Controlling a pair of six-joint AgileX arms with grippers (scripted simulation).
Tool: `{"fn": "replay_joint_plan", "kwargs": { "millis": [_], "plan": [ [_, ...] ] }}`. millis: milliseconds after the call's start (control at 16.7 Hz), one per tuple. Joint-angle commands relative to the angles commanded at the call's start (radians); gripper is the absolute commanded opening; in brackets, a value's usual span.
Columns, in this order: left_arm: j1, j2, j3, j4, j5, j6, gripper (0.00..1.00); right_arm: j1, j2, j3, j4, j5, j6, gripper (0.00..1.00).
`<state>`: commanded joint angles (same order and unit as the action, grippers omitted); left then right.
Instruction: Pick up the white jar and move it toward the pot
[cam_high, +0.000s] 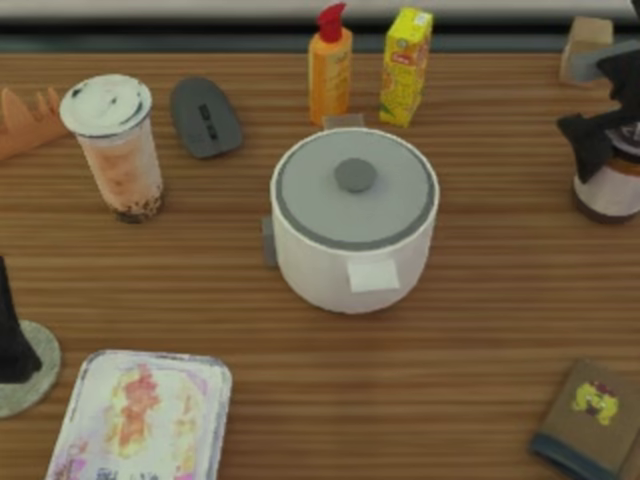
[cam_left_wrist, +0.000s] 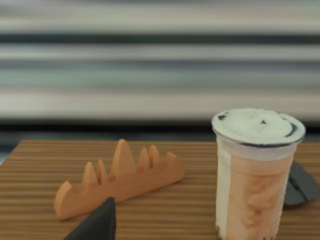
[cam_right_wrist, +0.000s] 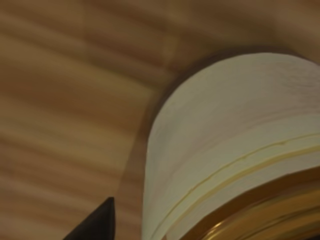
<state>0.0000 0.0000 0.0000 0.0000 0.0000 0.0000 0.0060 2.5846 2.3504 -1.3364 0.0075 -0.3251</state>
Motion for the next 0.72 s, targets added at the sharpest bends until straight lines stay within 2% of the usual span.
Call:
{"fn": "replay_joint_plan", "kwargs": {
  "millis": [180,720],
  "plan": [
    [0.000,0.000,0.000,0.000,0.000,0.000,1.00,0.000,0.000,0.000,0.000,0.000,0.000,1.00],
    [0.000,0.000,0.000,0.000,0.000,0.000,1.00,0.000,0.000,0.000,0.000,0.000,0.000,0.32]
  ]
}}
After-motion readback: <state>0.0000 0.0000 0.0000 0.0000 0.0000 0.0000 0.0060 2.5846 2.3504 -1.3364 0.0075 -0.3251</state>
